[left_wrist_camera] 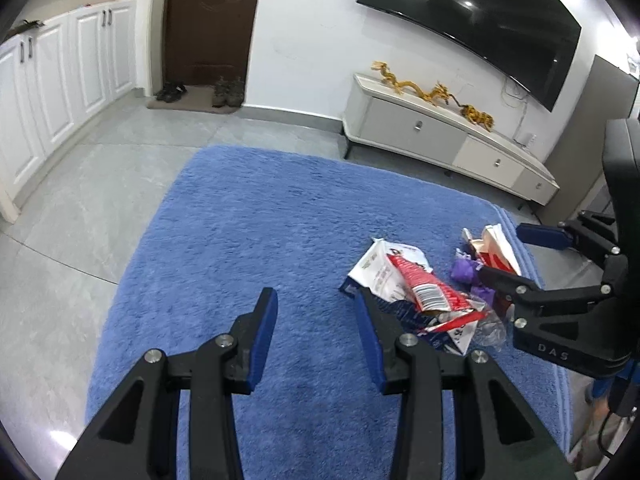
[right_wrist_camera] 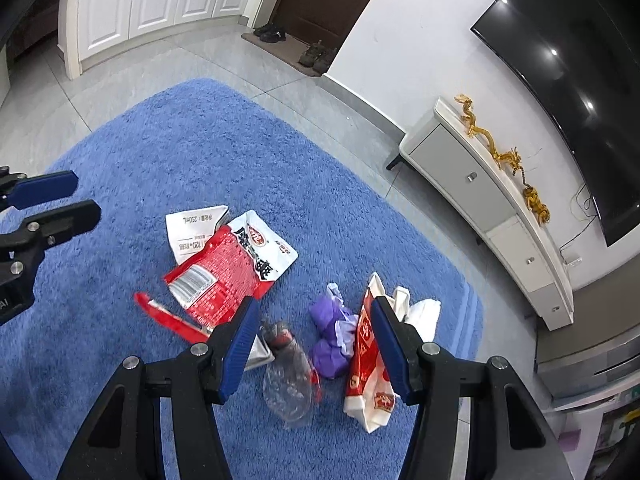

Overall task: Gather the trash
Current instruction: 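Move both open grippers over the pile of wrappers on the towel, then grasp the white milk pouch with left gripper while right gripper grasps red chip bag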

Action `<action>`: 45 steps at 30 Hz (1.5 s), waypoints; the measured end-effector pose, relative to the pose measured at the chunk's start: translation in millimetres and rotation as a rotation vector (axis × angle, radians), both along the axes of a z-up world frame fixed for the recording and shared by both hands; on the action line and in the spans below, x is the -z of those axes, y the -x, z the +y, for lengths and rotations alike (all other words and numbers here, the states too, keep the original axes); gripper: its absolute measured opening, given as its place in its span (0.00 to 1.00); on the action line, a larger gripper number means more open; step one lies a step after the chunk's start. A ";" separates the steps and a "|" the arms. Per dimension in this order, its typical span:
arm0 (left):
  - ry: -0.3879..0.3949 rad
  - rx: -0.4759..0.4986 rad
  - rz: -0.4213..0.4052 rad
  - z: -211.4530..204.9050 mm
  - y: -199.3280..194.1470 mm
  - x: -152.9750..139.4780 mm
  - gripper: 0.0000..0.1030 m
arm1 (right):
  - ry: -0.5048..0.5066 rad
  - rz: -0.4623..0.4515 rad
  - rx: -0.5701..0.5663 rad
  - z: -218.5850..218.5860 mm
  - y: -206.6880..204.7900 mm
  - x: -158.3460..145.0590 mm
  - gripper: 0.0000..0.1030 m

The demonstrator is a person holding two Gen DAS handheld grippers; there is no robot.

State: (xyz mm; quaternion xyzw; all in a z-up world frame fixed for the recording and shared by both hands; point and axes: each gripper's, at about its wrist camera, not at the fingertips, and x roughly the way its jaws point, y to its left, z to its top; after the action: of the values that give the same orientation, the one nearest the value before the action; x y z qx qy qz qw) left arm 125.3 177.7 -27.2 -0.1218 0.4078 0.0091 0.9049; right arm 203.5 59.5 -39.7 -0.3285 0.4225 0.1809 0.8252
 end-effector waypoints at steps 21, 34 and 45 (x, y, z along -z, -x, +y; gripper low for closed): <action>-0.017 0.033 0.103 -0.1 -30.1 15.7 0.37 | 0.015 0.029 -0.017 -7.5 -11.1 5.3 0.53; 0.048 0.083 0.205 -2.1 -55.0 22.2 0.37 | 0.013 0.070 -0.048 -11.3 -2.5 -3.5 0.52; 0.064 0.064 0.228 -0.9 -59.2 27.9 0.37 | -0.016 0.127 -0.113 8.8 12.7 2.5 0.52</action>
State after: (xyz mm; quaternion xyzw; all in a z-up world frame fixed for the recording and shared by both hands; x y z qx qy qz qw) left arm 184.5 176.7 -55.1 -0.1356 0.5119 -0.0191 0.8480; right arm 190.8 68.3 -42.2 -0.3331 0.4534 0.2513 0.7876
